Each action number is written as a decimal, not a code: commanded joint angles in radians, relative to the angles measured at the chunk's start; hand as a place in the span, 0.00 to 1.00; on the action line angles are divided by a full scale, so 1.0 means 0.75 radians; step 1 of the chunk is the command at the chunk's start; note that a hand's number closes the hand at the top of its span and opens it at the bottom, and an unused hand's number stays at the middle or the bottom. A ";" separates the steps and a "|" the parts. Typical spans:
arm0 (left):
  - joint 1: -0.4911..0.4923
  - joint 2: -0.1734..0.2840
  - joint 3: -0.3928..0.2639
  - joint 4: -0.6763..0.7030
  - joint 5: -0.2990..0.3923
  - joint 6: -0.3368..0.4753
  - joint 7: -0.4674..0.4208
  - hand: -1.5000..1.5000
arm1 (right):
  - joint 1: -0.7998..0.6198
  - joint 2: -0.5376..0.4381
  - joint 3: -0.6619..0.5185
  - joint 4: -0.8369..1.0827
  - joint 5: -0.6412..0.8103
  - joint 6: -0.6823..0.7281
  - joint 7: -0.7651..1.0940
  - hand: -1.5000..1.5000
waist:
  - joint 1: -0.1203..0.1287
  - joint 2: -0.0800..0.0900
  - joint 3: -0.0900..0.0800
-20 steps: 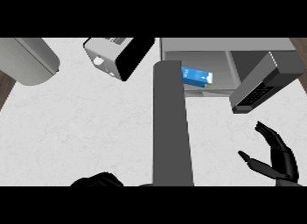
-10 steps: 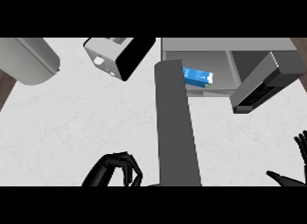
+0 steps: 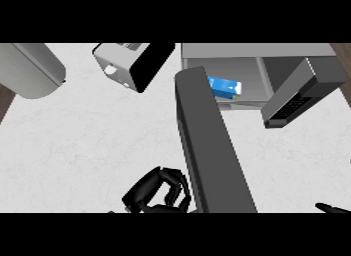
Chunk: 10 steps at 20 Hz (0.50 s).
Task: Pick up the milk, place it into the microwave and close the microwave
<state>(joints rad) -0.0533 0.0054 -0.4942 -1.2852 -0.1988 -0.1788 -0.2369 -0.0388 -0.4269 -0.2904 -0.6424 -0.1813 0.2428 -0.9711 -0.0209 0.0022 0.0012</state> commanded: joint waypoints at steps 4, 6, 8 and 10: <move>-0.228 -0.007 -0.286 0.310 0.062 0.040 0.050 1.00 | 0.040 -0.039 0.009 -0.006 -0.021 0.165 -0.143 0.00 | -0.023 0.005 -0.001; -0.294 -0.007 -0.316 0.398 0.100 0.071 -0.018 1.00 | 0.012 -0.027 0.024 0.011 -0.016 0.173 -0.159 0.00 | -0.013 0.006 -0.001; -0.305 -0.007 -0.470 0.391 0.209 0.209 0.020 1.00 | -0.001 -0.042 0.053 -0.072 -0.025 0.200 -0.098 0.00 | -0.038 0.007 -0.003; -0.399 -0.007 -0.488 0.410 0.292 0.236 -0.031 1.00 | 0.010 -0.058 0.062 -0.127 -0.044 0.237 -0.099 0.00 | -0.060 0.009 -0.005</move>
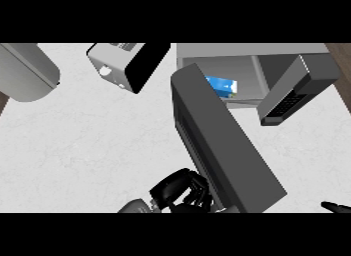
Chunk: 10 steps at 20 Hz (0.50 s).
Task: Pick up the milk, place it into the microwave and close the microwave
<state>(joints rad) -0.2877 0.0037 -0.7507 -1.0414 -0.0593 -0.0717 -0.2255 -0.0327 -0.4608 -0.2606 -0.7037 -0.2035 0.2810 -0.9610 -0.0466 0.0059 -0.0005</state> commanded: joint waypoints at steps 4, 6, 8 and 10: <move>-0.097 -0.004 -0.258 0.030 0.250 0.233 -0.100 1.00 | -0.008 0.001 0.066 -0.103 -0.035 0.216 -0.085 0.00 | -0.047 0.006 -0.003; -0.152 -0.004 -0.296 0.037 0.290 0.305 -0.134 1.00 | -0.018 0.016 0.086 -0.126 -0.037 0.191 -0.066 0.00 | -0.062 0.009 -0.004; -0.187 -0.004 -0.328 0.019 0.362 0.347 -0.088 0.00 | -0.016 -0.035 0.072 -0.148 -0.067 0.231 -0.051 0.00 | -0.084 0.011 -0.004; -0.209 -0.003 -0.328 0.028 0.395 0.427 -0.105 0.00 | -0.022 -0.015 0.088 -0.171 -0.079 0.221 -0.043 0.00 | -0.116 0.017 -0.004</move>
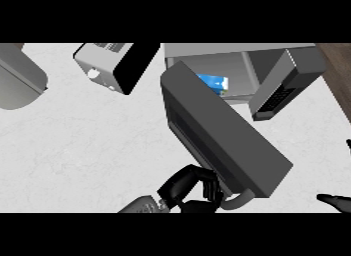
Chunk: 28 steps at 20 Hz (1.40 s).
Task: Pick up the milk, place it into the microwave and close the microwave
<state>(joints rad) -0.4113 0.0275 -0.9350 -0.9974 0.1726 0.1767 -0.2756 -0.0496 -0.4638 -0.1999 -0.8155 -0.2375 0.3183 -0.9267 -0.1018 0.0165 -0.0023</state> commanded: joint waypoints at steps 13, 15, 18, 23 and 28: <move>-0.382 -0.035 -0.063 -0.001 0.287 0.331 -0.032 1.00 | -0.093 -0.041 0.110 -0.223 -0.095 0.176 0.102 0.00 | -0.176 0.025 -0.004; -0.462 -0.035 -0.038 0.026 0.310 0.353 -0.009 1.00 | -0.096 -0.067 0.123 -0.248 -0.093 0.178 0.130 0.00 | -0.206 0.026 -0.003; -0.533 -0.036 -0.013 0.065 0.353 0.369 -0.011 1.00 | -0.109 -0.065 0.146 -0.281 -0.094 0.175 0.140 0.00 | -0.244 0.043 0.000; -0.636 -0.036 0.014 0.119 0.418 0.407 0.005 1.00 | -0.195 -0.087 0.128 -0.332 -0.143 0.155 0.195 0.00 | -0.288 0.062 0.001; -0.732 -0.036 0.042 0.176 0.470 0.433 -0.003 1.00 | -0.214 -0.092 0.158 -0.353 -0.175 0.211 0.219 0.00 | -0.324 0.079 0.007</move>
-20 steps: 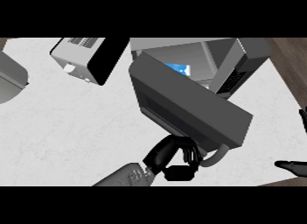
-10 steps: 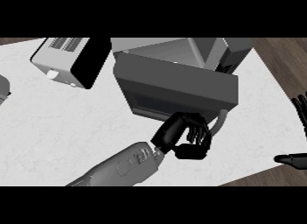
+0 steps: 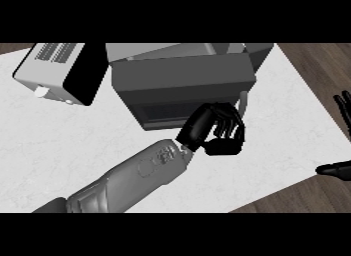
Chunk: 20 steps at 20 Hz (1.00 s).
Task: Pick up the milk, place it into the microwave and close the microwave
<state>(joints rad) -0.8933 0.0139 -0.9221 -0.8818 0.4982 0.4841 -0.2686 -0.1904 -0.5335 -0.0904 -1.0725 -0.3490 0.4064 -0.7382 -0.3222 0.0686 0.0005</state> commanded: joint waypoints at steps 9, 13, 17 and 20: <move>-0.233 -0.017 0.067 0.137 0.111 0.053 0.006 1.00 | -0.101 -0.038 0.037 -0.073 -0.089 0.156 0.040 0.00 | -0.096 0.031 0.006; -0.293 -0.017 0.096 0.160 0.147 0.057 -0.005 1.00 | -0.125 -0.055 0.062 -0.105 -0.123 0.216 0.074 0.00 | -0.116 0.041 0.010; -0.337 -0.017 0.102 0.186 0.173 0.062 -0.014 1.00 | -0.151 -0.056 0.101 -0.137 -0.148 0.254 0.123 0.00 | -0.129 0.055 0.012; -0.369 -0.017 0.115 0.205 0.190 0.058 -0.014 1.00 | -0.157 -0.068 0.135 -0.165 -0.154 0.286 0.159 0.00 | -0.129 0.056 0.012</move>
<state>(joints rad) -1.1177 0.0303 -0.8485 -0.7669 0.6205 0.5321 -0.2857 -0.2984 -0.5777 -0.0139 -1.1870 -0.4552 0.5336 -0.5970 -0.4087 0.1012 0.0075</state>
